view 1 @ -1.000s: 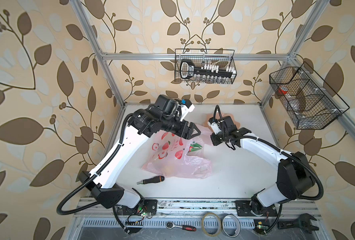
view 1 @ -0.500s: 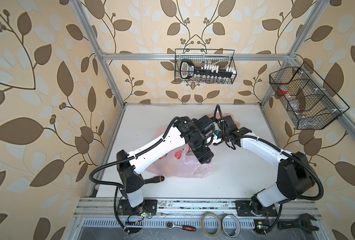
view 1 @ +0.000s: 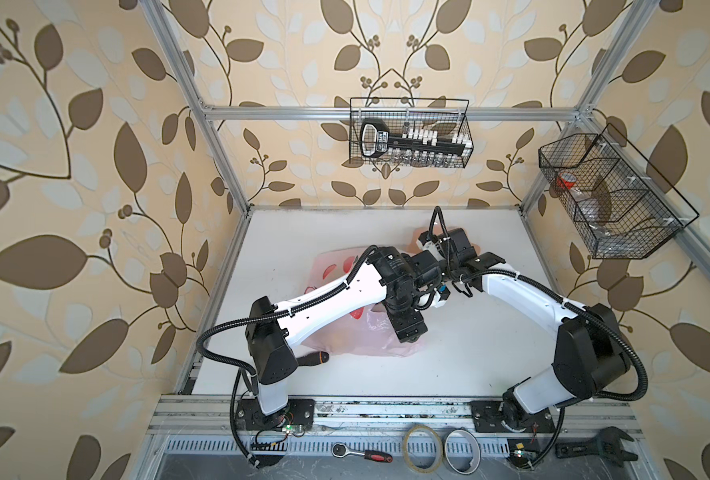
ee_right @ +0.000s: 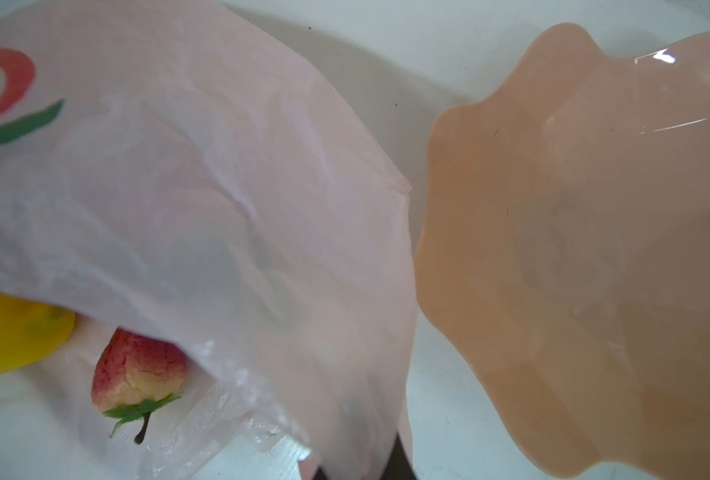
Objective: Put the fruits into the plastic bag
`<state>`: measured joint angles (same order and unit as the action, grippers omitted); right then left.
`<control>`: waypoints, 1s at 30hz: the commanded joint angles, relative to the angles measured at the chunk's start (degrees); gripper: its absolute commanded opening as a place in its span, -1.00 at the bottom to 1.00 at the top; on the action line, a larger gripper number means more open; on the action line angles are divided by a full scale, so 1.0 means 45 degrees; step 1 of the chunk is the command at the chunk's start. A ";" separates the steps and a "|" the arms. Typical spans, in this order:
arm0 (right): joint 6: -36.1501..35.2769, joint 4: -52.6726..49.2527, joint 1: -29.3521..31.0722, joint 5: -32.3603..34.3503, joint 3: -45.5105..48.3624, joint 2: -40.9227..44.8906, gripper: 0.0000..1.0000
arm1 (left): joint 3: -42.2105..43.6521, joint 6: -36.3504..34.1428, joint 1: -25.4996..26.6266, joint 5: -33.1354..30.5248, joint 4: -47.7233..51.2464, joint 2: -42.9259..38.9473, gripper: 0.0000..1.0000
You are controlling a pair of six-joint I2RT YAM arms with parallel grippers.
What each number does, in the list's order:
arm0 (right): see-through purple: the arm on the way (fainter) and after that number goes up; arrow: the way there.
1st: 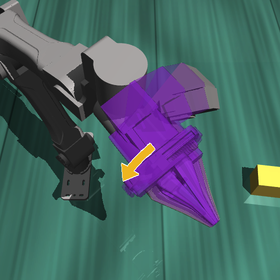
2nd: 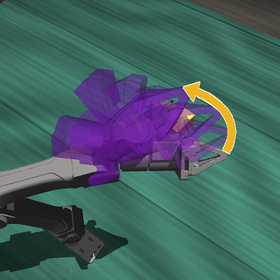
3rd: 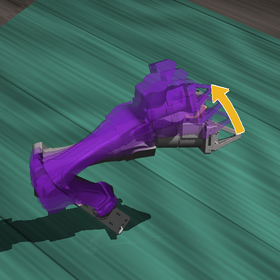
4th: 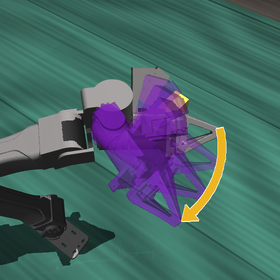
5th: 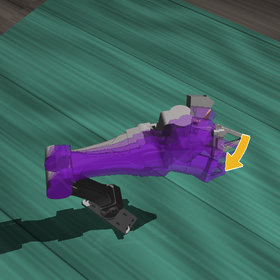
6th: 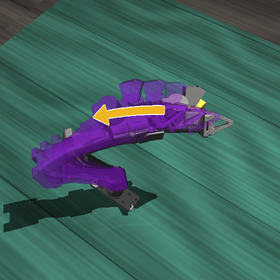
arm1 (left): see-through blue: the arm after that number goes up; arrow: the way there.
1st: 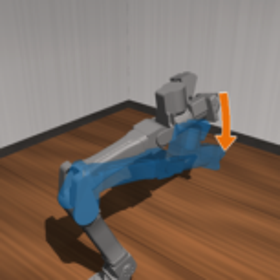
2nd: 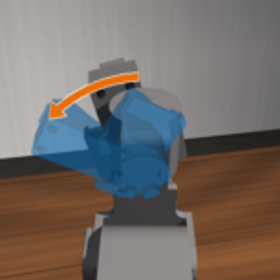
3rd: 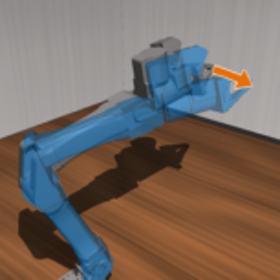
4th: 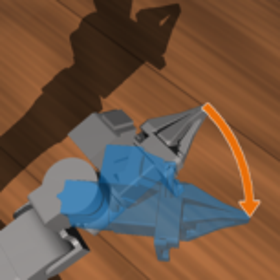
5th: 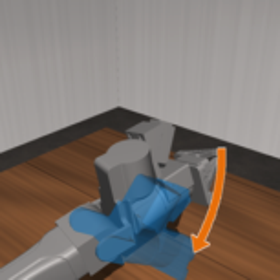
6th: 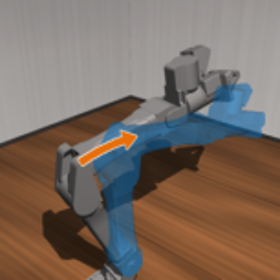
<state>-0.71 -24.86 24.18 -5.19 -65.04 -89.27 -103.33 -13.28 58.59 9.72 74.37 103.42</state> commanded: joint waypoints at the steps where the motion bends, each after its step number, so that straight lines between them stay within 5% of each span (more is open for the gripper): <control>1: -0.0200 -0.0265 -0.0061 -0.0289 -0.0491 -0.0203 -1.00 | 0.0473 -0.0389 0.0183 -0.0250 -0.0168 0.0008 0.60; 4: -0.0078 -0.0296 -0.0057 -0.0327 -0.0538 -0.0182 -1.00 | 0.0949 -0.0346 0.0200 -0.0443 -0.0598 -0.0084 0.39; 8: 0.0156 -0.0327 -0.0050 -0.0457 -0.0566 -0.0055 -1.00 | 0.0891 -0.0185 0.0203 -0.0446 -0.1091 -0.0489 -0.58; 13: 0.0804 -0.0879 -0.0129 -0.0732 -0.0814 0.0311 -1.00 | 0.0939 0.0134 0.0183 -0.0247 -0.2278 -0.1878 -1.00; 21: 0.3183 -0.2143 -0.0991 -0.1896 -0.2142 0.0715 -1.00 | 0.1962 0.0553 -0.0581 -0.0436 -0.3932 -0.4994 -1.00; 30: 0.5794 -0.4125 -0.2844 -0.3485 -0.5040 0.1122 -1.00 | 0.2355 -0.0222 -0.3388 0.0409 -0.4244 -0.6945 -1.00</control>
<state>19.40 -38.96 14.06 -16.80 -83.37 -86.35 -93.32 -12.05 45.43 9.02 57.47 74.32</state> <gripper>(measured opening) 0.047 0.055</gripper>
